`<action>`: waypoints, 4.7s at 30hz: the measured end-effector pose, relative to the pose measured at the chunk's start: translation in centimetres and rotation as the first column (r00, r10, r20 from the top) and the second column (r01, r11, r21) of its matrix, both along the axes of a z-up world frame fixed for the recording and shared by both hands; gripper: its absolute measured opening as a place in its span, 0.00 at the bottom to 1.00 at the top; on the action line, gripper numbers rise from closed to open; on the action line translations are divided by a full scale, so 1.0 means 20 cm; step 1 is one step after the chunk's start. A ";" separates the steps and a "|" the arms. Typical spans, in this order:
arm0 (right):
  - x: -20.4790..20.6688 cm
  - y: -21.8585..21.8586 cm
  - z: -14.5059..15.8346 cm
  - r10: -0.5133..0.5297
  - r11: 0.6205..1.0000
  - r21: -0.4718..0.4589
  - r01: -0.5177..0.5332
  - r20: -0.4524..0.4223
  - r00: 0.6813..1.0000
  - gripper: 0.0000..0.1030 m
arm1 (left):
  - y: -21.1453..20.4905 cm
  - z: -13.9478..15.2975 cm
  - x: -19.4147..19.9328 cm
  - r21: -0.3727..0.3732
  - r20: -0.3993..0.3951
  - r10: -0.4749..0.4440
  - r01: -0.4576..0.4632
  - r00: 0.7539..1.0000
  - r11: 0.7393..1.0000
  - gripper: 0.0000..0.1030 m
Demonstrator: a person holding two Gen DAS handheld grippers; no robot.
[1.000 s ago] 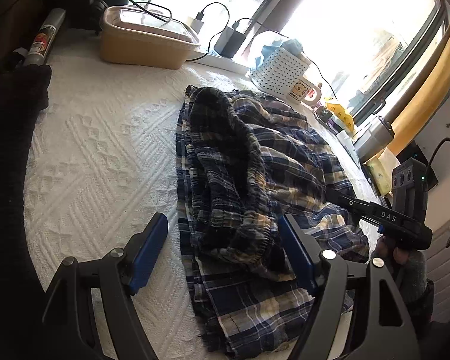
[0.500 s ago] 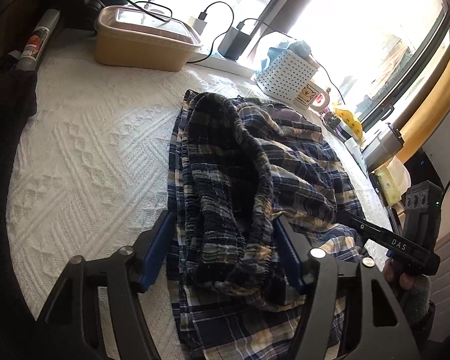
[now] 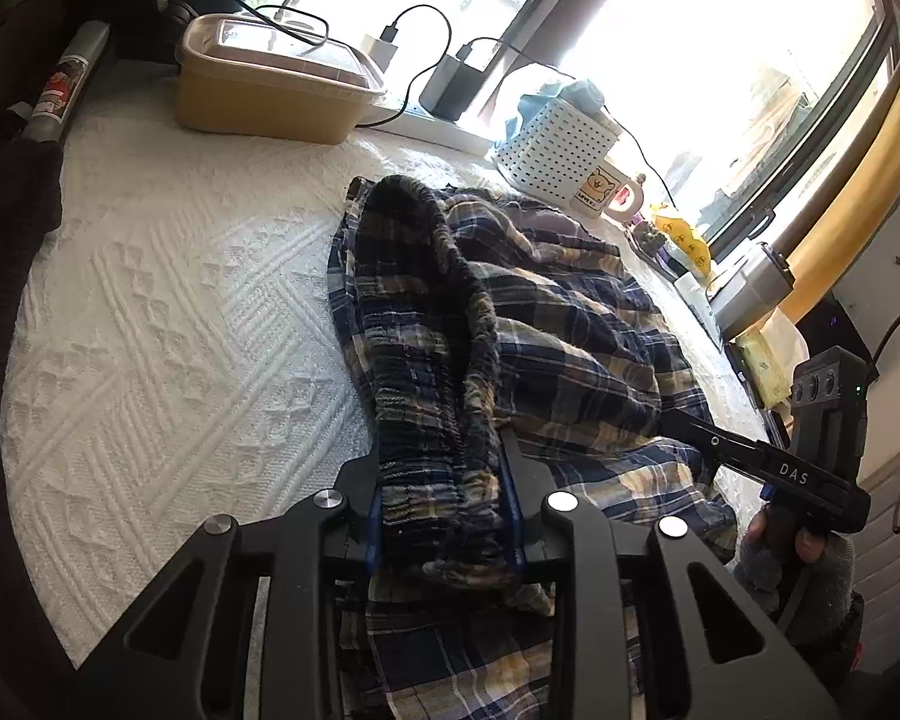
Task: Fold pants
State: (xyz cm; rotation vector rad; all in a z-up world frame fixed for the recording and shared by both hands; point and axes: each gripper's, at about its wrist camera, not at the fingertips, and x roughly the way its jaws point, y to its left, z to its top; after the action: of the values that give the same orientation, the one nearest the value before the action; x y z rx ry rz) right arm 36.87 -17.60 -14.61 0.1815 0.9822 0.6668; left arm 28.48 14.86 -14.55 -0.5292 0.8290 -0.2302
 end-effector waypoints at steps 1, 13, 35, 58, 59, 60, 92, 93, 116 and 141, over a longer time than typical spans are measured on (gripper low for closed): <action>0.00 0.00 0.00 0.007 1.000 0.006 -0.007 0.002 1.000 0.37 | 0.00 0.01 0.00 0.003 0.005 0.002 -0.002 1.000 1.000 0.27; 0.02 0.13 0.03 0.061 0.997 -0.062 -0.056 0.083 0.995 0.16 | -0.05 0.05 -0.03 0.070 0.036 0.007 -0.010 0.999 0.997 0.26; -0.20 0.14 0.49 0.091 0.995 -0.064 -0.076 0.300 0.950 0.12 | 0.00 0.41 -0.20 0.107 0.219 0.017 -0.041 0.976 0.993 0.26; -0.37 0.41 0.76 0.171 0.985 -0.059 -0.162 0.437 0.883 0.10 | 0.20 0.55 -0.41 0.116 0.287 0.087 -0.125 0.954 0.985 0.25; -0.34 0.41 0.74 0.168 0.986 -0.068 -0.154 0.430 0.887 0.10 | 0.20 0.51 -0.39 0.111 0.271 0.085 -0.119 0.959 0.987 0.25; -0.32 0.40 0.71 0.162 0.987 -0.070 -0.146 0.415 0.895 0.10 | 0.19 0.48 -0.38 0.106 0.256 0.079 -0.110 0.963 0.988 0.26; -0.16 0.02 0.05 0.080 0.990 -0.131 -0.061 0.146 0.986 0.10 | 0.10 0.05 -0.10 -0.098 -0.042 -0.047 0.043 0.998 0.994 0.78; -0.16 0.02 0.05 0.081 0.989 -0.133 -0.062 0.144 0.986 0.10 | 0.10 0.05 -0.11 -0.100 -0.039 -0.051 0.047 0.998 0.994 0.78; -0.13 0.03 0.05 0.098 0.984 -0.161 -0.079 0.113 0.989 0.10 | 0.07 -0.05 0.01 -0.189 -0.103 -0.064 0.044 0.993 0.981 0.87; 0.04 -0.05 0.09 0.089 0.994 -0.073 -0.084 0.068 0.994 0.80 | 0.06 0.26 -0.21 -0.196 0.073 0.029 -0.014 0.997 0.981 0.94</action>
State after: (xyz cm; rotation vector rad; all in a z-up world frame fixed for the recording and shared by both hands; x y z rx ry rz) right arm 37.74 -18.54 -12.78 0.0533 0.9470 0.7131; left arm 24.33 16.14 -9.35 -0.7091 0.7308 -0.3123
